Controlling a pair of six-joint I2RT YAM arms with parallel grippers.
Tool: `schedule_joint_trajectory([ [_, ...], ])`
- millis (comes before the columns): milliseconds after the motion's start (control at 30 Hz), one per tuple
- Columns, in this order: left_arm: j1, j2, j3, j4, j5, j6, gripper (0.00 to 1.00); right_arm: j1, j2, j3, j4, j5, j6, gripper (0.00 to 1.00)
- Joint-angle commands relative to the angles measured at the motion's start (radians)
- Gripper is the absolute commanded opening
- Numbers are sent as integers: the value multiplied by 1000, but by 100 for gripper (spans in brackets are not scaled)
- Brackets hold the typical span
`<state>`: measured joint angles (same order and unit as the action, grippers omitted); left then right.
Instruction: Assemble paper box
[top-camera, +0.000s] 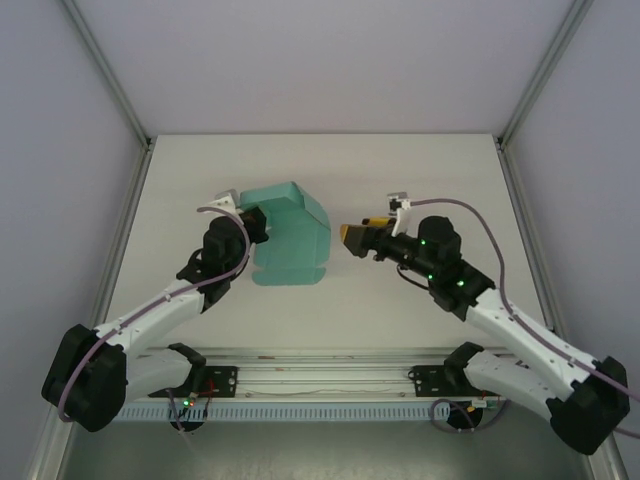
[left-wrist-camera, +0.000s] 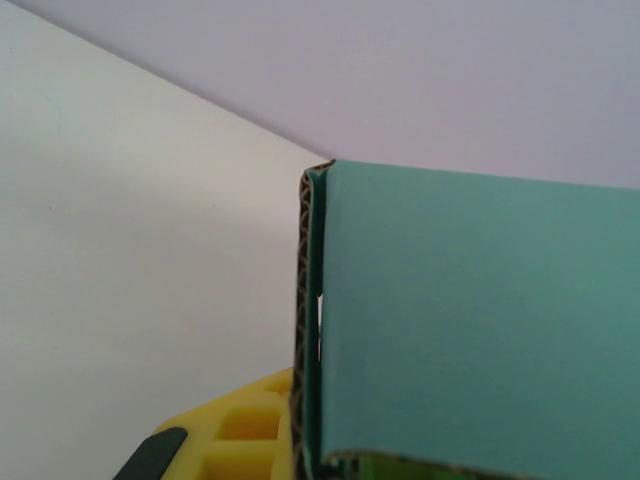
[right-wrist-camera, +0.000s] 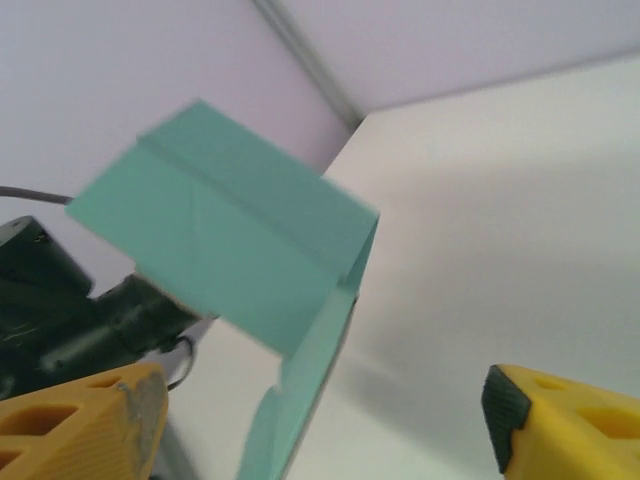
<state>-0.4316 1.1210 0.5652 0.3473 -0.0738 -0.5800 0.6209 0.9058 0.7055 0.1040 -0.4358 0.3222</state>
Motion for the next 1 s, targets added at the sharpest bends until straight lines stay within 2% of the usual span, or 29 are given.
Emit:
schedule_joint_trajectory([
  [0, 2, 12, 47, -69, 59, 98, 0, -21, 8, 52, -140, 133, -204, 82],
  [133, 1, 36, 58, -96, 83, 116, 0, -26, 117, 137, -217, -18, -398, 74],
  [267, 0, 73, 77, -120, 90, 126, 0, -23, 238, 207, -240, -103, -520, 74],
  [400, -2, 111, 103, -154, 76, 128, 0, -6, 336, 266, -259, -98, -591, 68],
  [533, -6, 146, 120, -173, 60, 138, 0, 25, 419, 319, -296, -91, -645, 66],
  [833, -27, 201, 152, -200, 48, 156, 0, 47, 573, 408, -258, -6, -580, 63],
  [967, -49, 214, 169, -226, 18, 165, 0, 69, 621, 410, -175, 115, -533, 60],
])
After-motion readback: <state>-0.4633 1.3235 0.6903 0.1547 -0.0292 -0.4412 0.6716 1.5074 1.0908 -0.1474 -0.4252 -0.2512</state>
